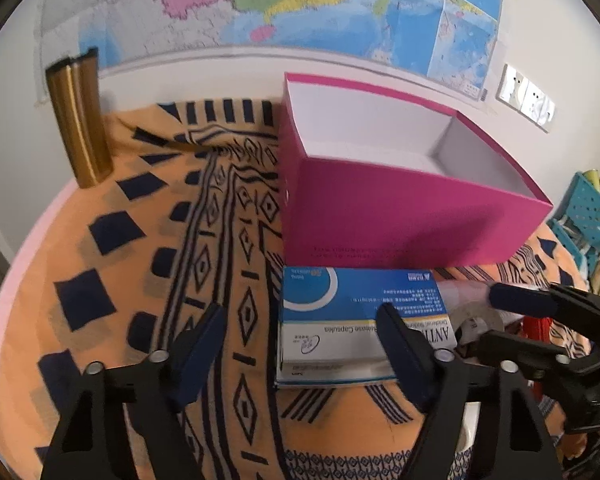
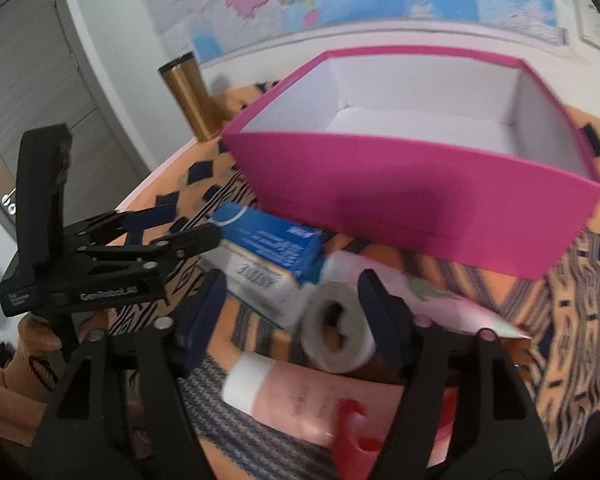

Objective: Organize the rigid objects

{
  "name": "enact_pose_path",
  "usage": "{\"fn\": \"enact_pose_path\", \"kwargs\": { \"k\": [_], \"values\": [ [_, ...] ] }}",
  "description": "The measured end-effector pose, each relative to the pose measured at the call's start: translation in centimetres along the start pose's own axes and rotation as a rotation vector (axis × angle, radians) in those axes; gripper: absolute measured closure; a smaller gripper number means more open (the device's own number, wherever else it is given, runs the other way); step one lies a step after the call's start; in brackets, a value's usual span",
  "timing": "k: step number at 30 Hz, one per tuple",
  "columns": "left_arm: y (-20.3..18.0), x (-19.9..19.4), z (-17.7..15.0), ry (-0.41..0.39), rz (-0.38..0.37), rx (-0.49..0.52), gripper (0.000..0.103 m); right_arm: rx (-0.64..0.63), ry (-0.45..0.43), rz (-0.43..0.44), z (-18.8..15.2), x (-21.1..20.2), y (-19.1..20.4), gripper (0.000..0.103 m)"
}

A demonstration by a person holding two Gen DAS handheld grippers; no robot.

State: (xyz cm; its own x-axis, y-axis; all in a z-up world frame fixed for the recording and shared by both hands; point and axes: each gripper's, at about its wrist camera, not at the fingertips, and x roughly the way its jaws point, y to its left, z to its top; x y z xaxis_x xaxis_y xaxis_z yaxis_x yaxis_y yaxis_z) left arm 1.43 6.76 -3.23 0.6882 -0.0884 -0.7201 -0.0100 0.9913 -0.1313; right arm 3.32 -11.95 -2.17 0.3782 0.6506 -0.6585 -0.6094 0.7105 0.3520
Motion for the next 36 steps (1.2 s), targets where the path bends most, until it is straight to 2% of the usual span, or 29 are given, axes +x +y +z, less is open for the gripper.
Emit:
{"fn": "enact_pose_path", "kwargs": {
  "k": [4, 10, 17, 26, 36],
  "values": [
    [0.6, 0.6, -0.3, 0.033, -0.071, -0.009, 0.035, -0.004, 0.046, 0.020, 0.5, 2.0, 0.5, 0.050],
    [1.2, 0.8, -0.4, 0.061, -0.178, -0.031, 0.047, 0.035, 0.091, 0.049, 1.0, 3.9, -0.1, 0.056],
    [1.2, 0.4, -0.6, 0.063, -0.195, -0.040, 0.049, 0.042, 0.103, 0.059, 1.1, 4.5, -0.2, 0.059],
    [-0.1, -2.1, 0.3, 0.013, -0.226, 0.001, 0.049, 0.032, 0.060, 0.062, 1.5, 1.8, -0.2, 0.059],
    [-2.2, -5.5, 4.6, -0.106, -0.270, 0.065, 0.047, -0.027, -0.064, 0.034, 4.4, -3.9, 0.1, 0.059]
  ]
}}
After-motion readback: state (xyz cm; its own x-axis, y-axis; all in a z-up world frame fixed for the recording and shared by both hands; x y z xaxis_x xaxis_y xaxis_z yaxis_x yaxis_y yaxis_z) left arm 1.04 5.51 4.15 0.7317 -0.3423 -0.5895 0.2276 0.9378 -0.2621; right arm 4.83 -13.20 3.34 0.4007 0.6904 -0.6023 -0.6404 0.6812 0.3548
